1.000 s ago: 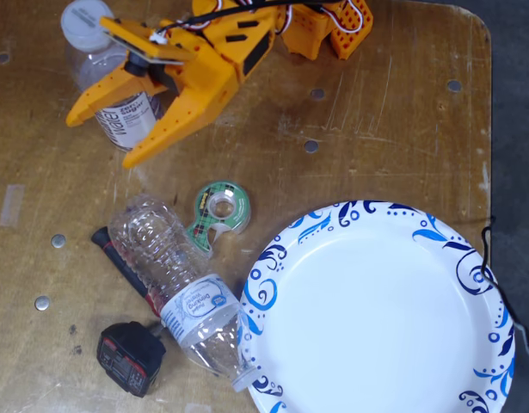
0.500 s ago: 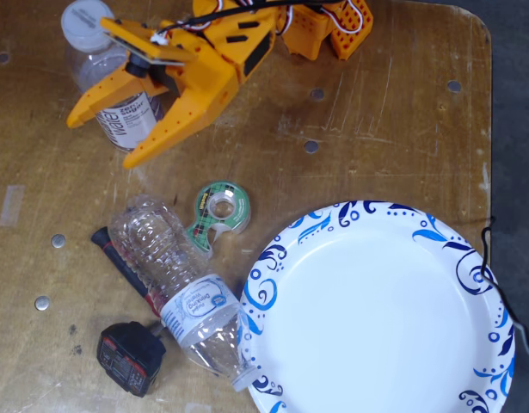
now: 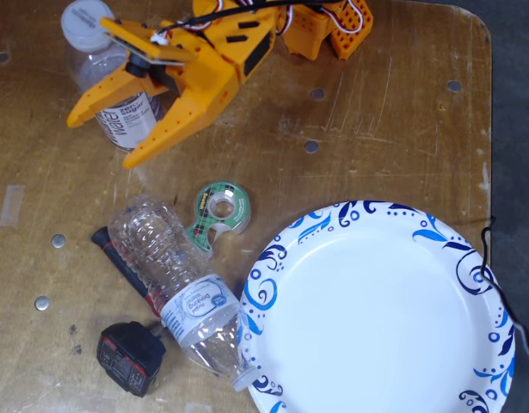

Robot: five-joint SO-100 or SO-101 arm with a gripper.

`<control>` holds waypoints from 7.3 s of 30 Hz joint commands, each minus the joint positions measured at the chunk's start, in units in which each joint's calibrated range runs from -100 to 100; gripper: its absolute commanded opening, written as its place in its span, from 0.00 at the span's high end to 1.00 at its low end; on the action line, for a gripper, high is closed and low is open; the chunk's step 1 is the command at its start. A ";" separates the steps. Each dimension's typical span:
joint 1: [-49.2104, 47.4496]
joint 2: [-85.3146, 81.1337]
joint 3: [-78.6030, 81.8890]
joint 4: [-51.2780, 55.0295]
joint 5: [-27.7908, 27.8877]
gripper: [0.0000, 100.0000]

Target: Move the bottles to the plate

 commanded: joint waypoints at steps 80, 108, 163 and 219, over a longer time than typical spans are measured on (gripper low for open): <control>-4.43 -1.85 1.63 -0.95 0.27 0.73; 0.32 11.30 -3.15 -19.22 3.19 0.72; -37.64 15.43 -18.82 -6.78 1.10 0.98; -47.45 8.26 -4.59 -17.13 -0.41 0.72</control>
